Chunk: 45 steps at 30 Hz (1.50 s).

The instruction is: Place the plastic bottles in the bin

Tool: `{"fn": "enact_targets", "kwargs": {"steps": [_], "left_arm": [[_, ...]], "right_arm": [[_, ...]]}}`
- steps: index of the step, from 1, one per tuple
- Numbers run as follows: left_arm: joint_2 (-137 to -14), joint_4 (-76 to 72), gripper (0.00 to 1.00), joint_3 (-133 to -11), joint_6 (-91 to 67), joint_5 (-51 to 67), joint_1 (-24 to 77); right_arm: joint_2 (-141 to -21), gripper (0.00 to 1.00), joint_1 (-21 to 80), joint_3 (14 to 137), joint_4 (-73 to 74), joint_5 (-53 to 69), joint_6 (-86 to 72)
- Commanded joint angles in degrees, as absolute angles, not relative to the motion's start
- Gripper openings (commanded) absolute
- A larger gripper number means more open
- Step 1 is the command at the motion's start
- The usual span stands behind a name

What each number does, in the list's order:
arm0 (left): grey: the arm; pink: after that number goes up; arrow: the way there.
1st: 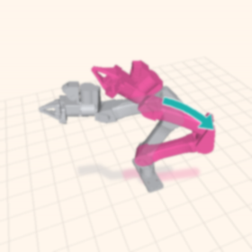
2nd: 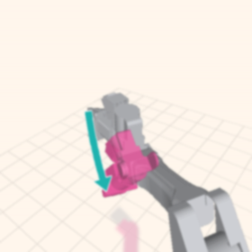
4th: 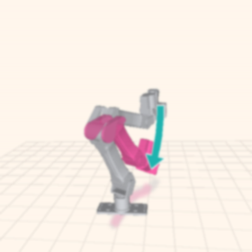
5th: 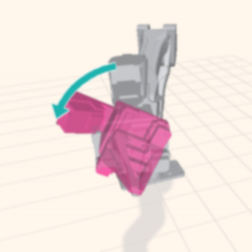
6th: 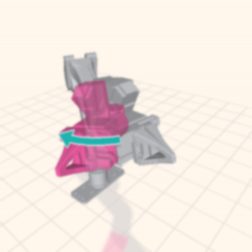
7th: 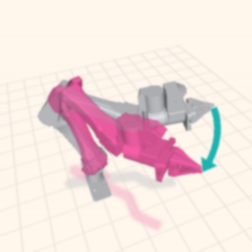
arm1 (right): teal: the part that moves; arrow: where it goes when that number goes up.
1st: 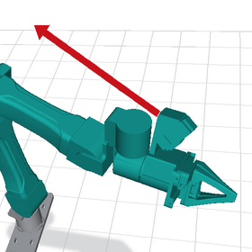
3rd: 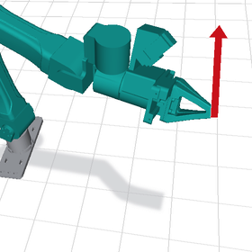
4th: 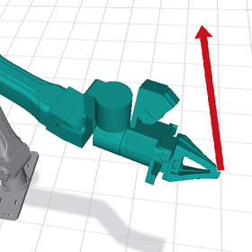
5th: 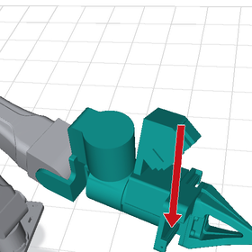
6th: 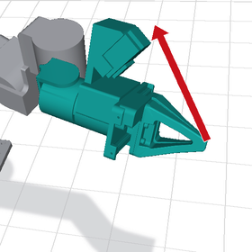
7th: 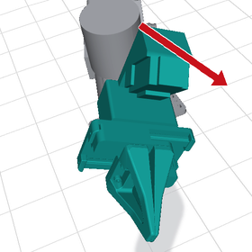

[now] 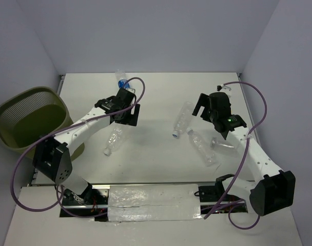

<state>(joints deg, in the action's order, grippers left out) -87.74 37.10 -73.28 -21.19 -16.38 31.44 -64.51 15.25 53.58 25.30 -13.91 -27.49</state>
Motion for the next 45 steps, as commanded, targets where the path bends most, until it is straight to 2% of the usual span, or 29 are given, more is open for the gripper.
{"fn": "enact_targets", "kwargs": {"steps": [1, 18, 20, 21, 22, 23, 26, 29, 32, 38, 41, 45], "left_arm": [[-90.51, 38.67, 0.99, -72.25, -24.08, -19.59, 31.73], [-104.75, 36.39, 0.98, -69.70, -32.25, -29.18, 31.55], [-105.55, 37.26, 0.92, -70.66, -32.69, -29.00, 31.55], [-105.73, 37.44, 0.82, -70.93, -32.70, -28.74, 31.55], [-105.38, 37.62, 0.75, -71.28, -32.61, -28.65, 31.55], [-104.51, 38.40, 0.64, -71.63, -32.43, -28.83, 31.55], [-101.53, 42.17, 0.48, -74.70, -31.03, -29.44, 31.55], [-96.88, 45.69, 0.43, -81.37, -28.57, -29.79, 31.55], [-92.74, 51.39, 0.42, -94.95, -24.01, -30.06, 31.55], [-88.24, 53.44, 0.42, -114.13, -14.35, -35.66, 31.29], [-86.75, 53.70, 0.43, -121.08, -11.34, -41.54, 30.76], [-83.94, 54.49, 0.45, -125.77, -13.70, -47.02, 24.20]], "right_arm": [[-63.37, 1.00, 15.65, 54.93, 24.34, -13.18, -28.04], [-61.88, 1.00, 15.73, 55.28, 24.70, -12.30, -28.30], [-61.79, 1.00, 15.73, 55.55, 25.13, -12.83, -28.21], [-61.79, 1.00, 15.65, 55.63, 25.40, -13.09, -28.13], [-61.79, 1.00, 15.64, 55.81, 25.84, -13.88, -28.13], [-61.79, 1.00, 15.73, 55.81, 25.93, -14.06, -28.12], [-61.70, 1.00, 15.64, 55.81, 26.02, -14.50, -28.04], [-61.79, 1.00, 15.64, 55.72, 25.67, -13.98, -28.48], [-62.40, 1.00, 15.65, 55.72, 25.31, -13.27, -29.09], [-63.54, 1.00, 15.64, 57.65, 26.01, -11.17, -28.83], [-63.90, 1.00, 15.64, 58.62, 26.98, -10.90, -28.74], [-63.98, 1.00, 15.65, 58.97, 27.16, -10.02, -29.09]]}}
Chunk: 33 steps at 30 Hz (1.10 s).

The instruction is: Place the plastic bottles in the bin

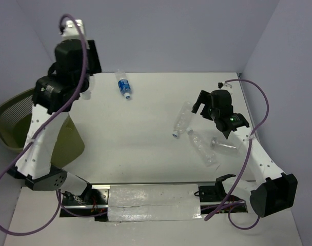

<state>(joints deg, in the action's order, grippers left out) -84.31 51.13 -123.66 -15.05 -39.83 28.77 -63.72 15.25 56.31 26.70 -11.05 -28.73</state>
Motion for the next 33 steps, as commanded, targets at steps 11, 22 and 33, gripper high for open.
{"fn": "enact_targets", "kwargs": {"steps": [11, 22, 33], "left_arm": [[-68.21, 40.97, 0.52, -107.87, -12.13, -60.55, 9.15], [-63.72, 42.36, 0.99, -91.07, -23.99, -55.02, -5.10], [-75.28, 47.45, 0.99, -108.09, -20.58, -48.12, 6.83]], "right_arm": [[-64.51, 1.00, 15.64, 56.87, 25.67, -5.98, -31.29], [-63.28, 1.00, 15.64, 56.43, 26.89, -6.59, -31.12], [-62.58, 1.00, 15.73, 54.84, 25.84, -6.07, -33.04]]}}
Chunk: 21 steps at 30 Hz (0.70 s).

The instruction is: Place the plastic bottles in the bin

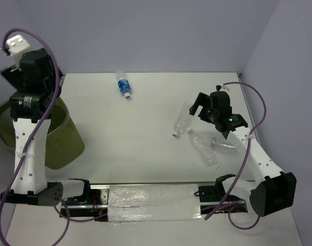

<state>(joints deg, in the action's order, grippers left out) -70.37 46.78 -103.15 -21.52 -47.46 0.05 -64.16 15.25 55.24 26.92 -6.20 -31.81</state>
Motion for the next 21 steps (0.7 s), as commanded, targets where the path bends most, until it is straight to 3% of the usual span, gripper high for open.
{"fn": "enact_targets", "kwargs": {"steps": [1, 6, 9, 13, 21], "left_arm": [[-77.58, 48.16, 0.99, -111.76, -19.96, -50.60, 9.73], [-95.05, 56.42, 1.00, -128.55, -19.59, -48.36, 18.89], [-102.11, 56.69, 0.99, -132.09, -20.74, -43.10, 20.48], [-108.71, 55.11, 0.99, -133.68, -23.55, -36.67, 22.23], [-122.77, 49.84, 0.99, -135.26, -31.19, -34.80, 23.03]], "right_arm": [[-62.58, 1.00, 15.73, 54.76, 25.75, -5.89, -33.31], [-62.67, 1.00, 15.65, 55.11, 26.19, -6.15, -33.75], [-62.49, 1.00, 15.65, 55.20, 26.89, -6.68, -33.75], [-62.31, 1.00, 15.64, 55.37, 28.03, -7.47, -33.84], [-63.02, 1.00, 15.56, 55.90, 28.83, -7.91, -34.71]]}}
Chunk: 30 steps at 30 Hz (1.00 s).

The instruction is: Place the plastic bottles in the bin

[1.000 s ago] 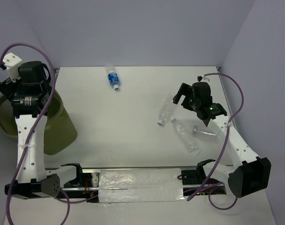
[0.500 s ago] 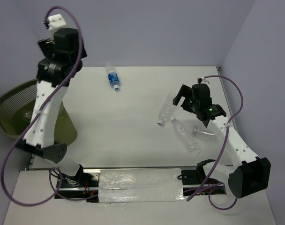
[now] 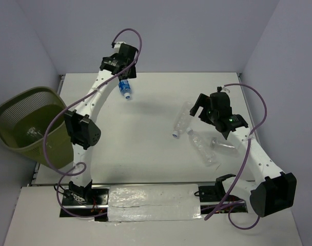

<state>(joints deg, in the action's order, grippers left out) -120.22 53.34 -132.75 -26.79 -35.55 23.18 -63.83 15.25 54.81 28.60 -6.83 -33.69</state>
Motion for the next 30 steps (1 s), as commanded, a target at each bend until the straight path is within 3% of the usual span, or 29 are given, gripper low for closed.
{"fn": "enact_targets", "kwargs": {"steps": [1, 10, 30], "left_arm": [[-124.35, 48.79, 0.99, -135.70, -31.90, -35.24, 23.11], [-137.71, 40.70, 0.99, -138.07, -35.33, -36.04, 21.19], [-150.11, 28.30, 0.96, -142.12, -34.10, -34.10, 16.79]], "right_arm": [[-62.93, 1.00, 15.64, 55.90, 28.83, -7.82, -34.80], [-62.93, 1.00, 15.73, 56.25, 30.49, -8.08, -34.28], [-67.85, 1.00, 15.91, 62.05, 33.58, -8.70, -32.17]]}}
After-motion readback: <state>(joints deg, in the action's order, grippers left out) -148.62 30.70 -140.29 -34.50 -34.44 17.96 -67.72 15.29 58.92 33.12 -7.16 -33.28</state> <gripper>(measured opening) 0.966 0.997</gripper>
